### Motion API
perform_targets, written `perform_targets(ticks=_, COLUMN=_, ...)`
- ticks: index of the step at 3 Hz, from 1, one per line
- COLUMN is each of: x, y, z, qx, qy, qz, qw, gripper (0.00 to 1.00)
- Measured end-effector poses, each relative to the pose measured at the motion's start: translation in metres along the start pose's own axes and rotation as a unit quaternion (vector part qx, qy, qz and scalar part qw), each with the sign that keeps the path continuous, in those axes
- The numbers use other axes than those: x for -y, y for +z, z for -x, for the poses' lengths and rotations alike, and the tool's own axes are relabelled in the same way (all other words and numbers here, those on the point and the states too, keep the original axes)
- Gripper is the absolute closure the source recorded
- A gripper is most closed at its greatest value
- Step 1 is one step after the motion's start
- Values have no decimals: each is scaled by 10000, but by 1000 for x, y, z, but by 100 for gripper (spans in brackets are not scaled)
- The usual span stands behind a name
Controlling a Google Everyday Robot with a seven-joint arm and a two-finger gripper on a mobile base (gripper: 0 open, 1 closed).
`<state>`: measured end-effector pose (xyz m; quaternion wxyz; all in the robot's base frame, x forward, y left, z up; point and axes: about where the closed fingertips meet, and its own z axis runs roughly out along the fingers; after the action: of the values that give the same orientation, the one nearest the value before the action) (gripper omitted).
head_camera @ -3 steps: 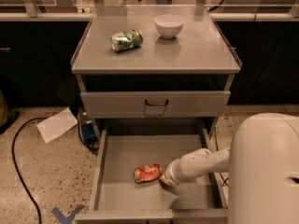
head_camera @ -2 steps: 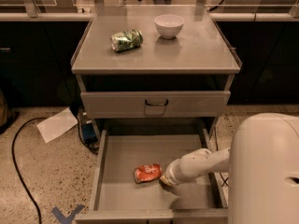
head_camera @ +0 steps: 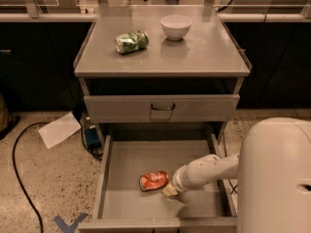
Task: Pick coke can from middle drawer and place on counter
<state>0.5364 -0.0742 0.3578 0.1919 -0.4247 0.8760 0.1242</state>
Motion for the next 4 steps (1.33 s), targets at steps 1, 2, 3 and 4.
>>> perform_targets(ticks=1, x=0, y=0, z=0, qx=0, qy=0, qz=0, qw=10000, gripper=0)
perform_targets(ticks=2, x=0, y=-2, z=2, qx=-8, qy=-37, qz=-13, qw=10000, gripper=0)
perform_targets(ticks=3, x=2, y=-21, z=18, qx=3, qy=-291, qz=-100, qw=9995, gripper=0)
perform_targets(ticks=4, x=-6, y=-30, z=41, qx=-23, qy=-804, qz=18, qw=9968, gripper=0)
